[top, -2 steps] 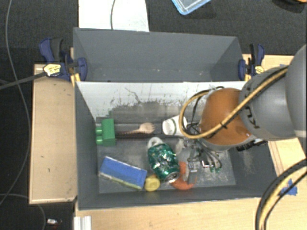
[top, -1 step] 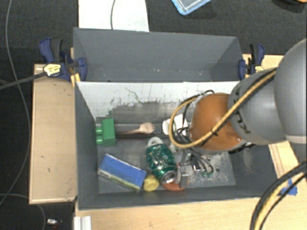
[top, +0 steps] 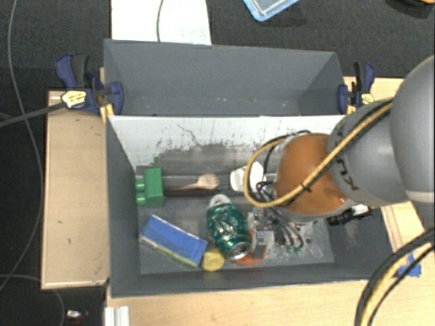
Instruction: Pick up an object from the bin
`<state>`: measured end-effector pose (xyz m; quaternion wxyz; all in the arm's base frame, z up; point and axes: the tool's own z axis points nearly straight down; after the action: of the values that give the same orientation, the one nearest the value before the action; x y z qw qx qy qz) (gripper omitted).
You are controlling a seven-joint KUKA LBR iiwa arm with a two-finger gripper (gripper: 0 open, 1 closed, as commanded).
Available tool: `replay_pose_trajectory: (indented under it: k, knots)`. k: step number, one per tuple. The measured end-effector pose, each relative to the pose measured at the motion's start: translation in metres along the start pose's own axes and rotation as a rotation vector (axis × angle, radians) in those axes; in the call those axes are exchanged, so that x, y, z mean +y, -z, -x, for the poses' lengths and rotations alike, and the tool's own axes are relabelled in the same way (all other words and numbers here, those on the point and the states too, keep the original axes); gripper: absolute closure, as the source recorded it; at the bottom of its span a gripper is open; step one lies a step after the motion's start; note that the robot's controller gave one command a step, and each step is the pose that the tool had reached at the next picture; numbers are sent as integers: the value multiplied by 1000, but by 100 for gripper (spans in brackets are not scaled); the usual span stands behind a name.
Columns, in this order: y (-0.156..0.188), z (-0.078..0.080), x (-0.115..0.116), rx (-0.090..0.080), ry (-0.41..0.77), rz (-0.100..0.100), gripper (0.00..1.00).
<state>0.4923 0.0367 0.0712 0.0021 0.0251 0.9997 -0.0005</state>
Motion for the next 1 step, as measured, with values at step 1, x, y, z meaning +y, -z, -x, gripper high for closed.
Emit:
replay_pose_trajectory:
  k: [1]
  knots:
    - [0, 0, 0, 0, 2, 0, 100]
